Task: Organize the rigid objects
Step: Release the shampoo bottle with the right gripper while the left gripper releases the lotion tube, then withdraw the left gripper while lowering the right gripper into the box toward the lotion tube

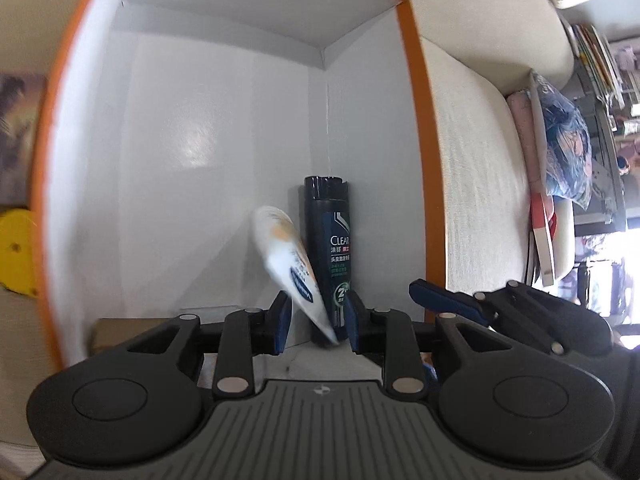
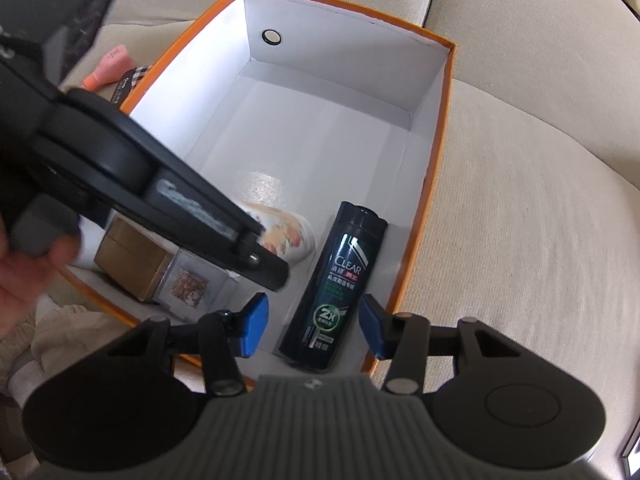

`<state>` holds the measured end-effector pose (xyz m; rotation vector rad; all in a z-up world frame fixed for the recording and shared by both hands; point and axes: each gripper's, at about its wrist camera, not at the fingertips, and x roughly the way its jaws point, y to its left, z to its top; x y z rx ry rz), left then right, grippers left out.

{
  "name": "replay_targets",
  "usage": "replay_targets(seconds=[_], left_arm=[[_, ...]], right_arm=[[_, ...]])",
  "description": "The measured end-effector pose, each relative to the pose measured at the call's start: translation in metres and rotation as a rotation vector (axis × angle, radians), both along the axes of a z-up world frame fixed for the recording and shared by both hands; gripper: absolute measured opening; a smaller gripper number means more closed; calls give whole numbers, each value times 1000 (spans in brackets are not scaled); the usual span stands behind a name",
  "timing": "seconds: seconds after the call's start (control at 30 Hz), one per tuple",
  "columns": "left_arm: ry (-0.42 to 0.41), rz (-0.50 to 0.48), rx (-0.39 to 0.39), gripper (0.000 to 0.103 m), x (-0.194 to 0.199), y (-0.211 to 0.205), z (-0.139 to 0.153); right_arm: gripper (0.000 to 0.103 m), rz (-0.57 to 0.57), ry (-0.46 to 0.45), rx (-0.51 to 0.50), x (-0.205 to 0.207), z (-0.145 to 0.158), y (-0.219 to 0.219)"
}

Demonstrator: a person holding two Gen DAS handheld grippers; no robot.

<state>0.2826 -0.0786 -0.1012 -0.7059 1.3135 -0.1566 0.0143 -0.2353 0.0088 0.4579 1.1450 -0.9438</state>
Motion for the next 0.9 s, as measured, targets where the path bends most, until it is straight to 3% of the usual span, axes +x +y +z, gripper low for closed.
replay_targets(seconds=[0.3,0.53,0.9], left_arm=[[-127,-34,113,31,-11,19,44],[-215,-4,198,31,-24,42,67],[-293,86,266,31,-42,90,80]], right_arm=[[50,-5,-72,8,20,6,7],[50,-2,-99,17,50,2,3],[50,-24,-30,61,82,-21,-23]])
